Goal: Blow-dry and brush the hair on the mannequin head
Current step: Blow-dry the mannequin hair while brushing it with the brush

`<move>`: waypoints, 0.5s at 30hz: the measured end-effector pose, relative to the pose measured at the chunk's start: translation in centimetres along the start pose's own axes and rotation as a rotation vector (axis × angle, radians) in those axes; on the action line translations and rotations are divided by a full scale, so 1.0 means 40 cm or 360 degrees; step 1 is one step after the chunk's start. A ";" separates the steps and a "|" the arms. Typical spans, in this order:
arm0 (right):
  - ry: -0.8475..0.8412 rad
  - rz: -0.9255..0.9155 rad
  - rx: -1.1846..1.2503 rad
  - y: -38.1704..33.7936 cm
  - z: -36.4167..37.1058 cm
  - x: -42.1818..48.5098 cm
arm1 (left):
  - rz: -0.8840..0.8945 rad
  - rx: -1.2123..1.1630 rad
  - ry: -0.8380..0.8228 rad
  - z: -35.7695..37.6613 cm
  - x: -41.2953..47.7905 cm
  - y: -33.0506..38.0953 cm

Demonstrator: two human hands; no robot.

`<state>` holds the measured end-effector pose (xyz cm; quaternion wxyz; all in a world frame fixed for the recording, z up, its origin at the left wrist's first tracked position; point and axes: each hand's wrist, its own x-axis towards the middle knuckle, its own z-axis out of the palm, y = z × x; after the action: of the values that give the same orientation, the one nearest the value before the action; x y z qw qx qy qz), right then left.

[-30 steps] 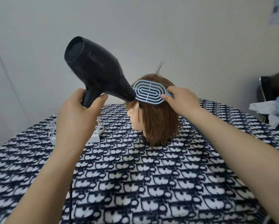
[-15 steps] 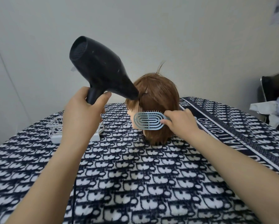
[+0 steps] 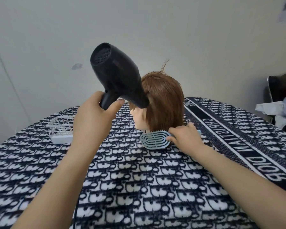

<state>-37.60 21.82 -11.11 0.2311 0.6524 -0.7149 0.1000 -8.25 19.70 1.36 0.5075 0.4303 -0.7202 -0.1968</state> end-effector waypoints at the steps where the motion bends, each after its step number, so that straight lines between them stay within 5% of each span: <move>1: 0.0012 -0.0010 0.0007 -0.004 0.003 -0.006 | -0.0053 -0.0146 -0.0047 0.003 0.001 -0.001; 9: 0.0135 -0.0185 -0.0099 -0.021 0.044 -0.070 | -0.0011 -0.0102 -0.0068 0.019 -0.014 0.009; 15: 0.0378 -0.0064 0.0199 -0.028 0.038 -0.119 | 0.0054 -0.0017 -0.0067 0.043 -0.038 0.030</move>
<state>-36.60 25.23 -14.81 0.2750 0.6632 -0.6617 0.2163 -10.14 21.34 0.68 0.4977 0.4111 -0.7368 -0.2010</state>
